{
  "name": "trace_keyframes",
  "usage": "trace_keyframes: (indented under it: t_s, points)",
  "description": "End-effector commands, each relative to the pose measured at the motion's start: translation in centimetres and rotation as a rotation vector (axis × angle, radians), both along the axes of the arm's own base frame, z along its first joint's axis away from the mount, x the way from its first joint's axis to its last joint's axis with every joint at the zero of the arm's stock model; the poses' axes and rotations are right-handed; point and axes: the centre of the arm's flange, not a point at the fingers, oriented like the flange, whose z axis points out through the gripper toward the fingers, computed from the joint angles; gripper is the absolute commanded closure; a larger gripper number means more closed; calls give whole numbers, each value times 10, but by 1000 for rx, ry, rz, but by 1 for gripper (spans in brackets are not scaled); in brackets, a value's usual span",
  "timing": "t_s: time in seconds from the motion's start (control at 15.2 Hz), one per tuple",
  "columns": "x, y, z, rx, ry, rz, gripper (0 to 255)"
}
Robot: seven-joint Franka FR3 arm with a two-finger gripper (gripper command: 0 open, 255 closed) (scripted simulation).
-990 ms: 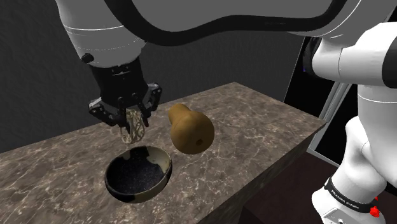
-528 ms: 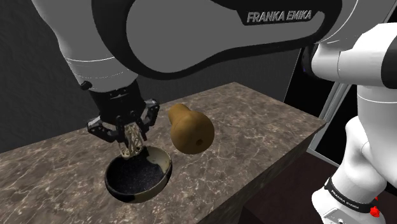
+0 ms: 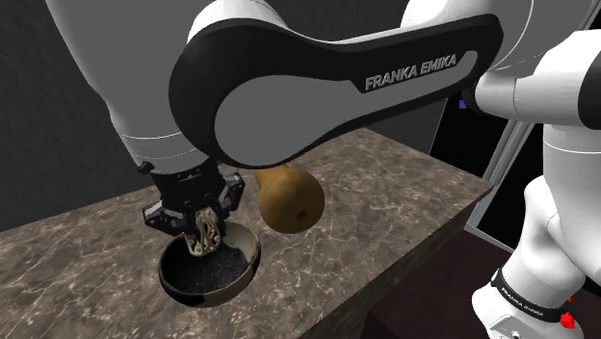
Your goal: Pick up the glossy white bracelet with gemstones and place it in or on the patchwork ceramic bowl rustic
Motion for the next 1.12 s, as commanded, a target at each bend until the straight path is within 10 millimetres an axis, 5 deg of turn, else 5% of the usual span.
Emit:
trace_keyframes:
  t_s: [0.0,0.46,0.53,0.86,1.06]
  points:
    - [0,-1,-6,1,0,0,255]
    - [0,-1,-6,1,0,0,255]
    - [0,-1,-6,1,0,0,0]
    - [0,-1,-6,1,0,0,0]
    - [-7,3,33,1,0,0,0]
